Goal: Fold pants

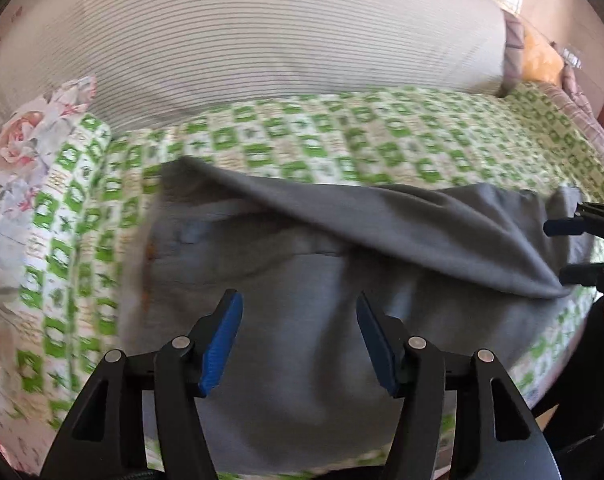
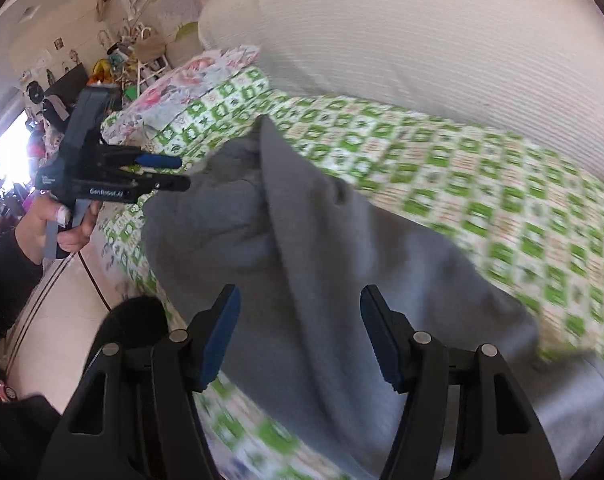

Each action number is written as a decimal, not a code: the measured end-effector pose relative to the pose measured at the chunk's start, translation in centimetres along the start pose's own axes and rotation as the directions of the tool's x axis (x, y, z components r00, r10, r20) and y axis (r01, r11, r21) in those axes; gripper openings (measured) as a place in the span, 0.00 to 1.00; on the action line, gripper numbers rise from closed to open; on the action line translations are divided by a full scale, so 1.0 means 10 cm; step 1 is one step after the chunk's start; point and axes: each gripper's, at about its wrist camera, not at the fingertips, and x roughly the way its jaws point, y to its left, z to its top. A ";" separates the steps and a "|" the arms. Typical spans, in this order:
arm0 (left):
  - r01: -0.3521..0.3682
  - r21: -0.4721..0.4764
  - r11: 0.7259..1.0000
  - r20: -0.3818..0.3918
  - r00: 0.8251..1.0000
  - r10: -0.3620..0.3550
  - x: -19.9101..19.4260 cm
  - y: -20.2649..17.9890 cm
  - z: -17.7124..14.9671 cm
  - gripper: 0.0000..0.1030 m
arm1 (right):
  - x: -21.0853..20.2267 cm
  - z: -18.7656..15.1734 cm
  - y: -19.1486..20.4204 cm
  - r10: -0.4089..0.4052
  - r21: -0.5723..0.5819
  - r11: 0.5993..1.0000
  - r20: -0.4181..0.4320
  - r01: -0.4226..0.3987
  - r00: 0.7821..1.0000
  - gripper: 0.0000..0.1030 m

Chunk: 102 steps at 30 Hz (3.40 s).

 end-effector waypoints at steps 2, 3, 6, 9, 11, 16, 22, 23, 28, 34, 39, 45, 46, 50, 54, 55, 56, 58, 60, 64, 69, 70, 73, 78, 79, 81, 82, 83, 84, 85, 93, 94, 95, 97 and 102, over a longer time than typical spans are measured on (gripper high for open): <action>-0.009 0.035 0.999 0.000 1.000 0.009 0.05 0.16 0.06 0.60 | 0.22 0.14 0.11 0.023 0.015 1.000 -0.029 -0.023 0.999 0.62; -0.008 0.053 0.999 -0.001 1.000 0.008 0.07 0.24 0.09 0.60 | 0.31 0.19 0.16 0.032 0.016 0.999 -0.042 -0.031 0.999 0.62; -0.021 0.117 0.993 -0.023 0.999 0.023 0.18 0.43 0.21 0.63 | 0.57 0.35 0.37 -0.001 -0.021 1.000 -0.071 0.000 0.997 0.62; -0.037 0.184 0.982 -0.052 0.998 0.047 0.36 0.56 0.36 0.64 | 0.79 0.48 0.49 -0.049 -0.049 0.998 -0.092 0.044 0.995 0.62; -0.068 0.230 0.971 -0.059 0.995 0.083 0.49 0.66 0.48 0.64 | 0.92 0.56 0.53 -0.086 -0.061 0.995 -0.100 0.081 0.991 0.62; -0.075 0.344 0.936 -0.079 0.991 0.109 0.80 0.78 0.81 0.64 | 1.21 0.64 0.50 -0.159 -0.070 0.986 -0.132 0.150 0.979 0.62; -0.085 0.463 0.882 -0.117 0.981 0.157 1.25 0.84 1.13 0.64 | 1.45 0.62 0.42 -0.175 -0.055 0.984 -0.158 0.168 0.972 0.62; -0.093 0.485 0.870 -0.126 0.977 0.175 1.34 0.84 1.14 0.64 | 1.49 0.60 0.40 -0.192 -0.060 0.981 -0.163 0.185 0.968 0.62; -0.149 0.590 0.793 -0.147 0.946 0.288 1.78 0.79 1.08 0.66 | 1.60 0.55 0.35 -0.208 -0.073 0.977 -0.175 0.198 0.962 0.62; -0.172 0.593 0.786 -0.096 0.955 0.281 1.60 0.72 1.02 0.22 | 1.55 0.58 0.17 -0.229 -0.023 0.973 -0.161 0.228 0.960 0.14; -0.208 0.539 0.816 -0.030 0.964 0.265 1.02 0.70 0.96 0.12 | 1.28 0.69 0.02 -0.210 0.070 0.974 -0.088 0.217 0.974 0.05; -0.198 0.446 0.873 0.042 0.979 0.201 0.19 0.73 0.79 0.11 | 0.82 0.76 0.11 -0.142 0.098 0.985 -0.005 0.142 0.990 0.04; -0.193 0.433 0.881 0.050 0.981 0.190 0.07 0.77 0.71 0.11 | 0.73 0.74 0.15 -0.121 0.098 0.988 0.005 0.120 0.993 0.04; -0.182 0.411 0.893 0.073 0.983 0.166 -0.24 0.70 0.38 0.10 | 0.49 0.65 0.28 -0.044 0.088 0.995 0.022 0.042 0.999 0.05; -0.159 0.389 0.907 0.072 0.987 0.142 -0.36 0.66 0.00 0.10 | 0.33 0.47 0.43 0.015 0.051 0.999 -0.003 -0.015 1.000 0.04; -0.154 0.380 0.912 0.070 0.988 0.137 -0.38 0.67 -0.08 0.10 | 0.31 0.40 0.49 0.029 0.033 0.999 -0.014 -0.029 0.999 0.05; -0.149 0.368 0.918 0.066 0.989 0.134 -0.41 0.67 -0.18 0.10 | 0.29 0.36 0.54 0.040 0.022 0.999 -0.025 -0.040 0.999 0.05; -0.140 0.345 0.928 0.056 0.990 0.129 -0.40 0.71 -0.32 0.10 | 0.28 0.26 0.64 0.060 -0.003 0.998 -0.048 -0.060 0.997 0.05; -0.127 0.310 0.942 0.038 0.992 0.121 -0.37 0.78 -0.44 0.10 | 0.28 0.17 0.75 0.074 -0.031 0.997 -0.069 -0.076 0.995 0.05; -0.110 0.250 0.962 0.015 0.994 0.110 -0.33 0.86 -0.71 0.10 | 0.37 -0.01 0.93 0.113 -0.053 0.991 -0.111 -0.119 0.987 0.05; -0.087 0.181 0.980 -0.002 0.996 0.089 -0.22 0.93 -0.92 0.10 | 0.57 -0.15 1.03 0.121 -0.045 0.990 -0.168 -0.130 0.978 0.05; -0.086 0.169 0.982 -0.007 0.996 0.088 -0.18 0.93 -0.96 0.10 | 0.63 -0.18 1.03 0.119 -0.039 0.991 -0.180 -0.128 0.976 0.04; -0.066 0.119 0.991 -0.025 0.997 0.069 -0.06 0.97 -1.10 0.10 | 0.75 -0.24 1.04 0.121 -0.019 0.992 -0.202 -0.127 0.972 0.04; -0.033 0.048 0.998 -0.024 0.999 0.034 -0.01 1.04 -1.23 0.10 | 0.91 -0.32 1.08 0.111 -0.014 0.993 -0.239 -0.118 0.965 0.04; -0.031 0.041 0.999 -0.018 0.999 0.032 -0.03 1.05 -1.24 0.10 | 0.92 -0.32 1.08 0.107 -0.013 0.993 -0.241 -0.114 0.965 0.04; -0.026 0.034 0.999 -0.008 1.000 0.027 -0.06 1.06 -1.24 0.10 | 0.89 -0.32 1.09 0.112 -0.008 0.993 -0.233 -0.117 0.966 0.04; -0.026 0.032 0.999 -0.003 1.000 0.026 -0.07 1.06 -1.24 0.10 | 0.86 -0.31 1.09 0.116 -0.011 0.992 -0.225 -0.122 0.967 0.04; -0.022 0.027 0.999 -0.001 1.000 0.022 -0.08 1.08 -1.25 0.10 | 0.84 -0.30 1.10 0.118 -0.014 0.992 -0.222 -0.124 0.968 0.05; -0.017 0.022 1.000 -0.005 1.000 0.017 -0.06 1.08 -1.26 0.10 | 0.83 -0.30 1.11 0.119 -0.015 0.992 -0.220 -0.126 0.968 0.05; -0.003 0.015 1.000 -0.025 1.000 0.003 -0.01 1.10 -1.27 0.10 | 0.84 -0.30 1.10 0.121 -0.014 0.992 -0.222 -0.127 0.968 0.05; -0.004 -0.141 0.990 -0.025 1.000 0.000 -0.13 1.26 -1.46 0.55 | 0.94 -0.38 1.13 0.165 0.016 0.986 -0.243 -0.166 0.956 0.47; 0.010 -0.182 0.983 -0.013 1.000 -0.012 -0.19 1.32 -1.50 0.55 | 0.91 -0.37 1.16 0.179 0.008 0.983 -0.235 -0.183 0.955 0.50; 0.020 -0.219 0.975 -0.004 1.000 -0.021 -0.23 1.36 -1.53 0.55 | 0.88 -0.35 1.20 0.191 -0.004 0.980 -0.224 -0.197 0.956 0.50; 0.041 -0.295 0.955 0.005 0.999 -0.041 -0.27 1.44 -1.60 0.56 | 0.82 -0.29 1.27 0.227 -0.010 0.972 -0.204 -0.234 0.952 0.50; 0.116 -0.466 0.877 0.022 0.993 -0.120 -0.26 1.46 -1.73 0.56 | 0.84 0.01 1.34 0.277 -0.009 0.959 -0.161 -0.282 0.947 0.50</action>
